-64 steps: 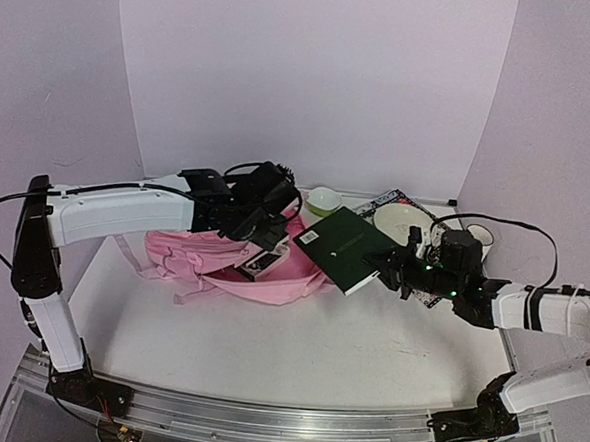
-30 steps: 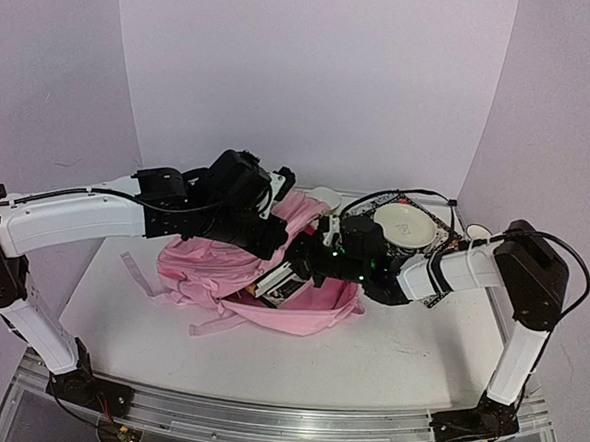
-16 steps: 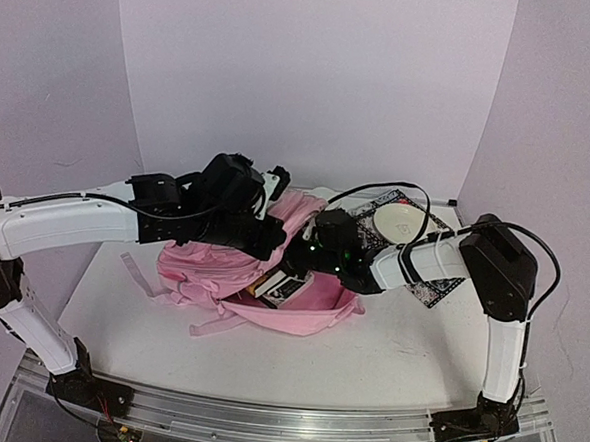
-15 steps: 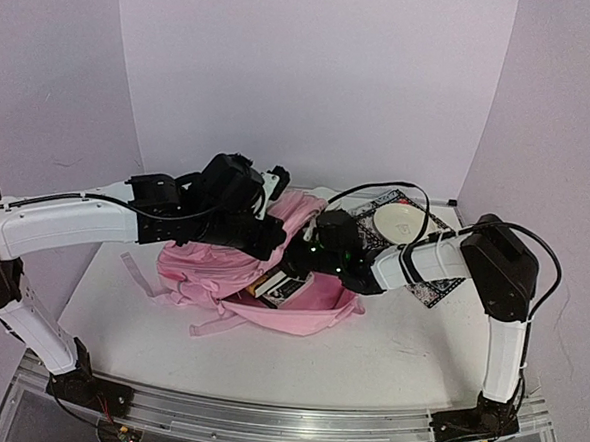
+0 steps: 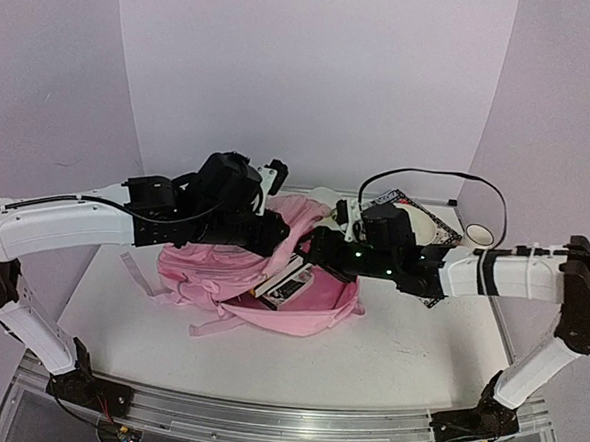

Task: Pack the student bag
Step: Place the largest pocket of the bag in the student bag, then adjust the student bag at the center of the board.

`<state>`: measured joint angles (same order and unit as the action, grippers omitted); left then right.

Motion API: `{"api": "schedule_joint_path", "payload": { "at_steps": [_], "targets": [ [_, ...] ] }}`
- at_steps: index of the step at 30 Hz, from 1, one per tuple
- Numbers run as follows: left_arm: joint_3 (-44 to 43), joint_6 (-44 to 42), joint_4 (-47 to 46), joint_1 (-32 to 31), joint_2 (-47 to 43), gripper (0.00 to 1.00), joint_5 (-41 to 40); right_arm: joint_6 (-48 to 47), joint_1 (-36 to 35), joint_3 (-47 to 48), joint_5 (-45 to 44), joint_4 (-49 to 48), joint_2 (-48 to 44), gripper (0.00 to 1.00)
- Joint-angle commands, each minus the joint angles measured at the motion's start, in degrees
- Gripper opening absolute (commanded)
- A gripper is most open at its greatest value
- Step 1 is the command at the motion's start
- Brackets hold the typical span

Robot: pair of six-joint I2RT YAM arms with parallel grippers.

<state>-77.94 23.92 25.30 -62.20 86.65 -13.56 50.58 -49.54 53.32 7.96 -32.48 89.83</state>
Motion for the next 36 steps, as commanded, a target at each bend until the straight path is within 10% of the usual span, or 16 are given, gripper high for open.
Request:
{"api": "schedule_joint_path", "payload": {
  "at_steps": [1, 11, 36],
  "targets": [
    [-2.38, -0.60, -6.40, -0.56, 0.92, 0.28, 3.26, -10.18, -0.17, -4.43, -9.54, 12.39, -10.94, 0.88],
    [2.46, 5.82, -0.50, 2.04, -4.95, 0.85, -1.68, -17.53, -1.88, -3.85, -13.18, 27.41, -21.82, 0.97],
    [54.08, 27.84, -16.72, 33.15, -30.24, 0.90, 16.67, -16.23, -22.93, 4.54, -23.16, 31.62, -2.66, 0.98]
  ]
}}
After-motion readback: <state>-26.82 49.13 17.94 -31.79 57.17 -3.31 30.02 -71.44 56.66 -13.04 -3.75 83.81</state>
